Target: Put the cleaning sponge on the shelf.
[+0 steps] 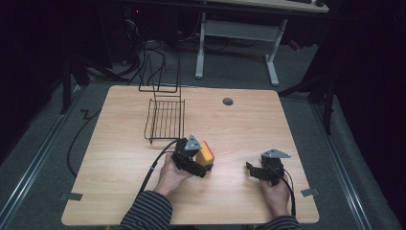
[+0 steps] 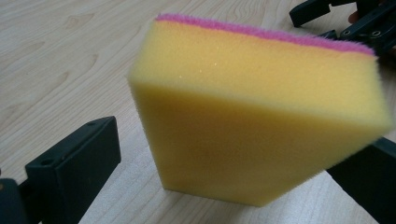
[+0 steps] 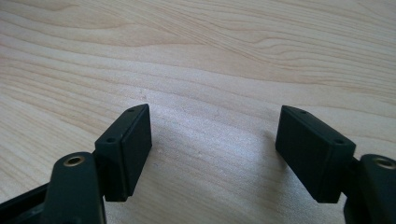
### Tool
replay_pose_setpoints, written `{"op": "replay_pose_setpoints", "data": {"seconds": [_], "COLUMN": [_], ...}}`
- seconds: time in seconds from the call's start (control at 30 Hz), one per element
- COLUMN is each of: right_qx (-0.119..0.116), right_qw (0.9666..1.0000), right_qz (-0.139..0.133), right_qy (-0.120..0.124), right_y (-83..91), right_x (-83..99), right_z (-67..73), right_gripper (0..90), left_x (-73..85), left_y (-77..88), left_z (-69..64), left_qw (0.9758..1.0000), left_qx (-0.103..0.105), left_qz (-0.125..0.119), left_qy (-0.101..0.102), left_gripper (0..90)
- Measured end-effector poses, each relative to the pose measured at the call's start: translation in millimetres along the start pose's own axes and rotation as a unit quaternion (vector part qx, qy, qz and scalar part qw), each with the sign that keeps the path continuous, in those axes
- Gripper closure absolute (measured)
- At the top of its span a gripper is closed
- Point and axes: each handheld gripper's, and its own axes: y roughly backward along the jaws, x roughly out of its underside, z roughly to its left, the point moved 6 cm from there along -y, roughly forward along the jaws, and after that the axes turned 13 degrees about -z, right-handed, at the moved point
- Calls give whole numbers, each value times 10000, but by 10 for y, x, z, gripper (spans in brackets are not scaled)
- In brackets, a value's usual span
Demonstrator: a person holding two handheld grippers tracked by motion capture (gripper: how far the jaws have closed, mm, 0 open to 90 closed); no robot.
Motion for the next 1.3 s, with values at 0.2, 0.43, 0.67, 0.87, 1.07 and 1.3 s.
{"op": "replay_pose_setpoints", "data": {"seconds": [0.2, 0.43, 0.67, 0.87, 1.07, 1.3], "right_qx": [0, -1, -2, -4, -2, -3], "right_qw": [10000, 10000, 10000, 10000, 10000, 10000], "right_qz": [-2, 2, -4, -2, -1, 1], "right_qy": [7, -6, 11, 9, 7, -1], "right_y": [-1, 0, -1, -1, 0, 0], "right_x": [1, 0, 0, 0, 0, 0], "right_z": [-1, 1, -1, -1, -1, 1], "right_gripper": [272, 272, 272, 272, 272, 272], "left_x": [32, 61, 75, 74, 77, 49], "left_y": [-32, -42, -49, -39, -17, 34], "left_z": [9, 18, 13, -2, -3, -19], "left_qw": [10000, 10000, 9999, 9999, 9999, 9999], "left_qx": [-43, 26, 34, 61, 36, 5], "left_qz": [15, -89, -98, -119, -112, -145], "left_qy": [-32, 16, -16, -77, -70, -80], "left_gripper": [21, 115, 175, 225, 236, 242]}}
